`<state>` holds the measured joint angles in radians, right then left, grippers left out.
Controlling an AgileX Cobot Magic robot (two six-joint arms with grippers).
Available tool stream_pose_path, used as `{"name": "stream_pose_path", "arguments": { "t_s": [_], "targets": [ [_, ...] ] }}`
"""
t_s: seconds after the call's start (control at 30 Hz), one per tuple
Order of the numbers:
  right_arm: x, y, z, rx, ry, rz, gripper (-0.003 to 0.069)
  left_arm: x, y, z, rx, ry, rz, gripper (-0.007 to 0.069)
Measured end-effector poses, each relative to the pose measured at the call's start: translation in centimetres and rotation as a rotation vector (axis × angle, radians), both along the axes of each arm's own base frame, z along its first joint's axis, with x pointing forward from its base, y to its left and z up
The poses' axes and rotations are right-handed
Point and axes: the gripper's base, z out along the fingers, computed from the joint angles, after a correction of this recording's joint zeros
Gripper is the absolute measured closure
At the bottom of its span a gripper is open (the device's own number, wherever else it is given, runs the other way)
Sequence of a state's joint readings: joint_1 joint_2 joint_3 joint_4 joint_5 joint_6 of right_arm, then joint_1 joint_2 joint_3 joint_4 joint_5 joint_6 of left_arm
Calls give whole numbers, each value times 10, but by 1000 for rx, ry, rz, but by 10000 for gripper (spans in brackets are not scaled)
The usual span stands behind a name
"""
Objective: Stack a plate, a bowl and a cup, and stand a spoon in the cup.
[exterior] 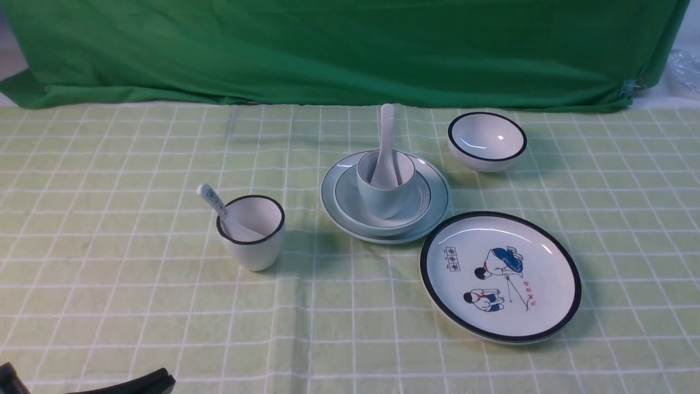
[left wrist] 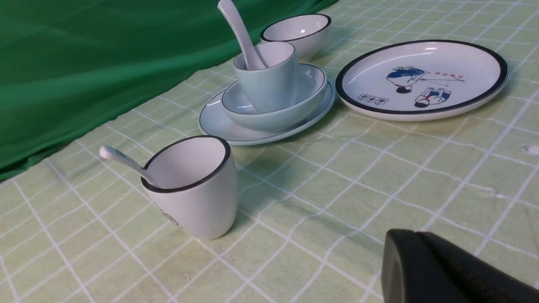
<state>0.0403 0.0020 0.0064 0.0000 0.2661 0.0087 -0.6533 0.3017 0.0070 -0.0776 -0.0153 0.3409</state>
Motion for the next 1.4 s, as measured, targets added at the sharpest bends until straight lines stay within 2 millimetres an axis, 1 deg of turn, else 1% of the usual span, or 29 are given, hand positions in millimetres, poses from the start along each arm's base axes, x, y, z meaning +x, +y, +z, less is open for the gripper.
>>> {"name": "stream_pose_path", "arguments": {
  "t_s": [0.43, 0.6, 0.67, 0.7, 0.73, 0.77, 0.83, 0.9, 0.93, 1.0, 1.03, 1.07, 1.13, 1.17, 1.2, 1.23, 1.4],
  "targets": [
    [0, 0, 0, 0, 0, 0, 620, 0, 0, 0, 0, 0, 0, 620],
    [0, 0, 0, 1, 0, 0, 603, 0, 0, 0, 0, 0, 0, 620],
    [0, 0, 0, 1, 0, 0, 601, 0, 0, 1, -14, -4, 3, 620],
    [0, 0, 0, 1, 0, 0, 598, 1, 0, 4, -47, -18, 13, 620],
    [0, 0, 0, 1, 0, 0, 593, 3, 2, 9, -100, -53, 45, 622],
    [0, 0, 0, 1, 0, 0, 592, 3, 3, 10, -109, -61, 58, 622],
    [0, 0, 0, 1, 0, 0, 588, 6, 11, 19, -186, -138, 153, 622],
    [0, 0, 0, 1, 0, 0, 588, 6, 24, 26, -243, -217, 305, 622],
    [0, 0, 0, 1, 0, 0, 588, 5, 30, 28, -263, -230, 372, 622],
    [0, 0, 0, 1, 0, 0, 587, 2, 36, 28, -292, -239, 451, 622],
    [0, 0, 0, 1, 0, 0, 584, -2, 43, 23, -305, -205, 557, 622],
    [0, 0, 0, 1, 0, 0, 584, -3, 44, 23, -308, -207, 567, 622],
    [0, 0, 0, 1, 0, 0, 580, -6, 47, 8, -281, -76, 661, 622],
    [0, 0, 0, 1, -2, 0, 578, -7, 48, 8, -283, -78, 667, 622],
    [0, 0, 0, 1, -3, 0, 573, -8, 48, 0, -260, 13, 698, 622],
    [0, 0, 0, 1, -2, 0, 571, -8, 48, -2, -257, 29, 703, 622],
    [0, 0, 0, 1, -3, 0, 568, -8, 48, -2, -268, 34, 706, 622]
  ]
}}
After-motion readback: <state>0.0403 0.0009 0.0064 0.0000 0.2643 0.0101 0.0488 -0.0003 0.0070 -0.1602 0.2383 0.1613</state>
